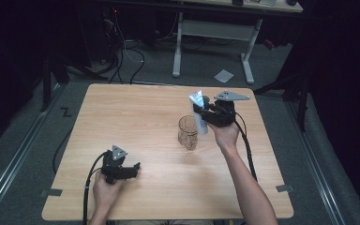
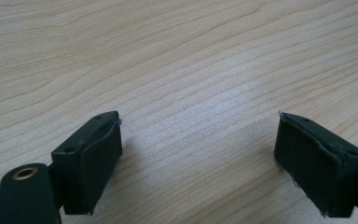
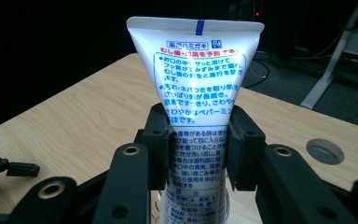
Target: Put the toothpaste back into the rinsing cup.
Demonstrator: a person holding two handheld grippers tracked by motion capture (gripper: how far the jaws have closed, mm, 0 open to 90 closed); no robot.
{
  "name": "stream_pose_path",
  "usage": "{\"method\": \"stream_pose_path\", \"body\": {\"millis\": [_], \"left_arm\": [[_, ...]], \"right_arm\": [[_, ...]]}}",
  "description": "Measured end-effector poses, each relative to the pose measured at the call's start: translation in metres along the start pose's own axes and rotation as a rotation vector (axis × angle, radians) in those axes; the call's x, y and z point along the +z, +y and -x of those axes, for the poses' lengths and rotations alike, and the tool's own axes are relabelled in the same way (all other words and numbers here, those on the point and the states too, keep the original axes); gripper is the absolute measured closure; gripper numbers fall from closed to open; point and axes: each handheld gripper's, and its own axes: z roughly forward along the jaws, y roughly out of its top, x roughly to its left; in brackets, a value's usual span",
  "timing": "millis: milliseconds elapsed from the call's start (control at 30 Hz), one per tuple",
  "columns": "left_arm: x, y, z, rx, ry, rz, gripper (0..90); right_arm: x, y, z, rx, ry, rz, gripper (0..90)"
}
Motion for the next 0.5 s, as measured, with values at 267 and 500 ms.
{"method": "stream_pose_path", "body": {"millis": [267, 500], "left_arm": [[0.000, 0.000, 0.000, 0.000, 0.000, 0.000, 15.3], [0.000, 0.000, 0.000, 0.000, 0.000, 0.000, 15.3]], "right_arm": [[0.008, 0.006, -0.004, -0.008, -0.003, 0.016, 65.4], [0.017, 0.007, -0.004, -0.010, -0.005, 0.016, 65.3]]}}
